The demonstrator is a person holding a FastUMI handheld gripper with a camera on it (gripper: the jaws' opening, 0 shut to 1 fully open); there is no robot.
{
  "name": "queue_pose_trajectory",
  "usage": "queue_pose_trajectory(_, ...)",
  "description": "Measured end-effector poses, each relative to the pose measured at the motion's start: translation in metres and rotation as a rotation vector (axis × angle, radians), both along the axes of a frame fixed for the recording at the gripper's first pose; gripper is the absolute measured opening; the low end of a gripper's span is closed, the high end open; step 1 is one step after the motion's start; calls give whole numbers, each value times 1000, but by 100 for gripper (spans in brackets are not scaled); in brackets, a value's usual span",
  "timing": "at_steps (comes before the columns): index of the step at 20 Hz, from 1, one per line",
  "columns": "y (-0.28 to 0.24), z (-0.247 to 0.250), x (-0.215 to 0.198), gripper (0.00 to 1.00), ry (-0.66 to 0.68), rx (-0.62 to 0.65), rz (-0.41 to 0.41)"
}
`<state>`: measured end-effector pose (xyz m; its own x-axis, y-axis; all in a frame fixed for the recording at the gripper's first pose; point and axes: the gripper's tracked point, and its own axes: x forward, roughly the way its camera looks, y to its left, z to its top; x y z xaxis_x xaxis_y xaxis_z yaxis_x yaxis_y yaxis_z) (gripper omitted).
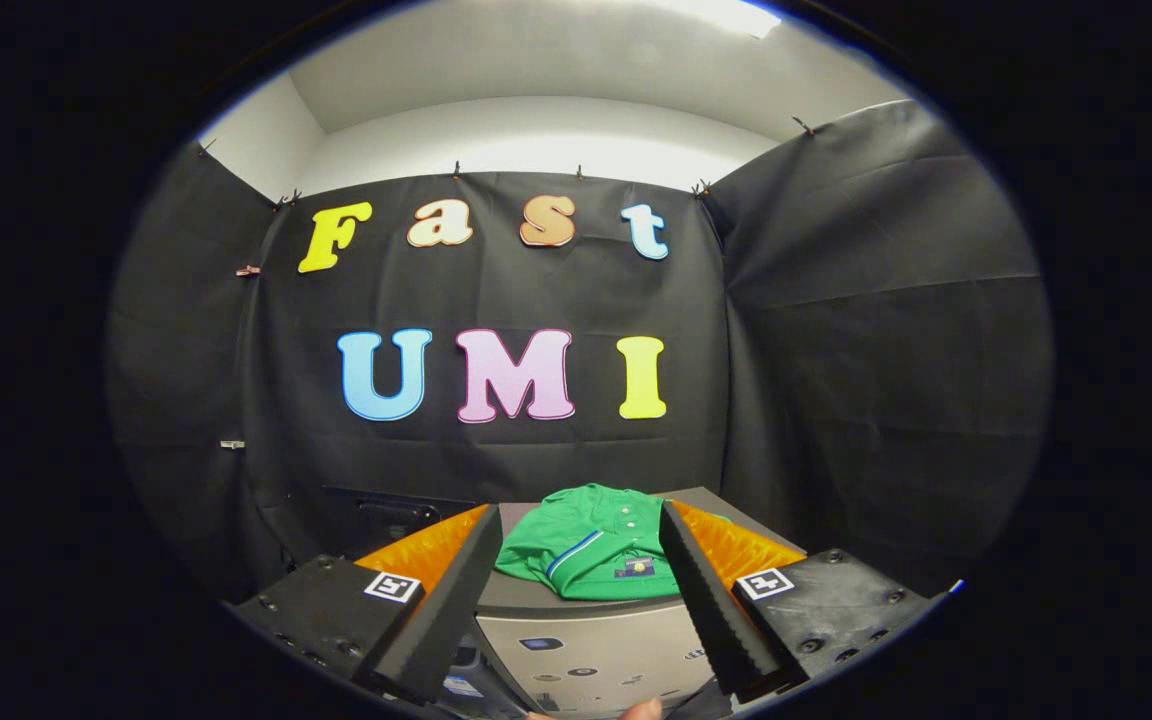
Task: Put the clothes into the washing machine and then close the washing machine lid.
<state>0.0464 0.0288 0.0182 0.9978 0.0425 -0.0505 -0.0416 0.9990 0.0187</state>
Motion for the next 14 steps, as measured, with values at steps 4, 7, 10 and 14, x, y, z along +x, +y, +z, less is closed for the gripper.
queue_pose_trajectory(4,-7,-4,46,99,101,-51,-2)
queue_pose_trajectory(7,-16,-15,81,99,179,-90,-16)
queue_pose_trajectory(10,-33,-44,115,99,299,-122,-68)
queue_pose_trajectory(14,-40,-85,168,99,445,-144,-90)
